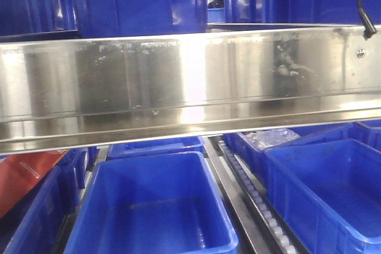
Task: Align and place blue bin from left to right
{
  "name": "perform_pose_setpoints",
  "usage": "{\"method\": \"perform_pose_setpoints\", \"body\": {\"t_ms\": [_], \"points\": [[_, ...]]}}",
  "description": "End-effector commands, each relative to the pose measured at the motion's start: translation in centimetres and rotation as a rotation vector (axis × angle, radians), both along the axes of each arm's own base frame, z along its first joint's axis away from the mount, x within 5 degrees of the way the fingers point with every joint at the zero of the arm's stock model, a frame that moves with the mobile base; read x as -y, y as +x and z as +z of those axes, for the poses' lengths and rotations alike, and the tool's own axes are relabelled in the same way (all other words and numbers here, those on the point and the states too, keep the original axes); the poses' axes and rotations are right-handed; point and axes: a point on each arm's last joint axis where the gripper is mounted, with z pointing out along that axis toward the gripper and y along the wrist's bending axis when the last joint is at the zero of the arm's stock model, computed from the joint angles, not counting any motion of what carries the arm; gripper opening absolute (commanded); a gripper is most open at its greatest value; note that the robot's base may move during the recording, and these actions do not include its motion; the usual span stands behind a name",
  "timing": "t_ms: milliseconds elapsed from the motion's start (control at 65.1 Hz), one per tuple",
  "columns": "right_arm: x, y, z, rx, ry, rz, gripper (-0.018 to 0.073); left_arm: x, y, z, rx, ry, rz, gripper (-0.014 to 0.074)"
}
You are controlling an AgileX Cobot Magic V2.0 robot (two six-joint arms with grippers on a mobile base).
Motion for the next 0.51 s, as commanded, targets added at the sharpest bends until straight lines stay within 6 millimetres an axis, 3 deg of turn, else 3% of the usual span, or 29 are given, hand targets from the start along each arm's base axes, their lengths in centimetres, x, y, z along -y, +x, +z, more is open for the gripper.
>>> {"method": "perform_pose_setpoints", "body": {"t_ms": [0, 154, 323, 492], "points": [[-0.6, -0.9, 2.2, 0.127, 0.063, 0.037, -0.0069, 0.4, -0.4, 2.6, 0.200, -0.074, -0.022, -0.0111], [0.0, -0.8, 2.1, 0.117, 0.045, 0.032, -0.0069, 0.4, -0.7, 1.7, 0.099, -0.055, -0.028, -0.0111], [1.3, -0.3, 2.0, 0.138, -0.013, 0.025, -0.0069, 0.9, 0.1, -1.0, -0.091, -0.027, -0.047, -0.0111], [1.2, 1.1, 0.3, 0.110, -0.064, 0.049, -0.0069, 1.4, 1.2, -3.3, -0.209, -0.003, -0.047, -0.0111]]}}
